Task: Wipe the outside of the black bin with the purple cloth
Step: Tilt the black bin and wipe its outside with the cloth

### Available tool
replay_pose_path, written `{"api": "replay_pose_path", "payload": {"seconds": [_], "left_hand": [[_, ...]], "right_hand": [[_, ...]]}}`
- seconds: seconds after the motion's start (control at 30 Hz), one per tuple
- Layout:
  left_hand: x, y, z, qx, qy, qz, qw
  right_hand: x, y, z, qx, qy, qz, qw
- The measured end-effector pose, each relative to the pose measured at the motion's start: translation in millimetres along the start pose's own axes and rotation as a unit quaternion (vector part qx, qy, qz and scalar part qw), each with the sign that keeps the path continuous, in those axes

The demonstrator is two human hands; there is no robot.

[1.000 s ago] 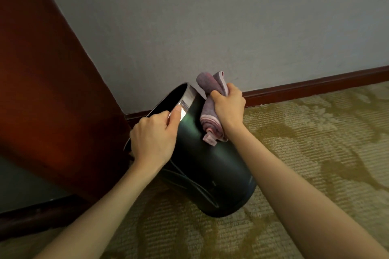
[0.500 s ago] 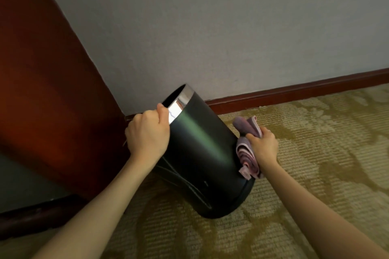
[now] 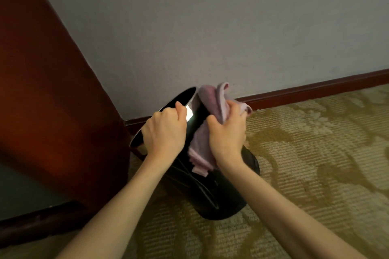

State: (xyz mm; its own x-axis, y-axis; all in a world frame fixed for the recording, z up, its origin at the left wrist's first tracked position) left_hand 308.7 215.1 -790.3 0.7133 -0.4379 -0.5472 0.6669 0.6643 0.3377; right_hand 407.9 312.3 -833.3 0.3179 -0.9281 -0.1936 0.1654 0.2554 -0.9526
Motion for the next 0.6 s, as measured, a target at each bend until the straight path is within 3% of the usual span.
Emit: {"api": "replay_pose_path", "payload": {"seconds": [0.23, 0.43, 0.6], "left_hand": [[-17.6, -32.4, -6.5, 0.015, 0.005, 0.031, 0.999], [-30.8, -82.7, -14.6, 0.031, 0.001, 0.116, 0.993], [-23.1, -117.8, -10.3, 0.074, 0.015, 0.124, 0.989]], "right_hand": [[-1.0, 10.0, -7.9, 0.052, -0.039, 0.115, 0.991], [-9.9, 55.4, 0.2, 0.164, -0.054, 0.066, 0.983], [-17.6, 73.7, 8.2, 0.209, -0.076, 0.035, 0.974]]}}
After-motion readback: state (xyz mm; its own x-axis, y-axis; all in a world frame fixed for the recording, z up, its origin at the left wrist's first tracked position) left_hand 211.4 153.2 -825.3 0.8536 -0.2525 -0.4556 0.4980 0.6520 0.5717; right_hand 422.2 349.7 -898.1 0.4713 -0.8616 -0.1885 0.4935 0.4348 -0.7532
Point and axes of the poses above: each hand's wrist, its own x-axis away from the middle knuckle, its own z-axis out of the back of the hand, y = z × x, the point moved 5 cm from there along -x, towards the middle knuckle, and after that the axes turned 1 degree about -x, right-handed, at the moved point
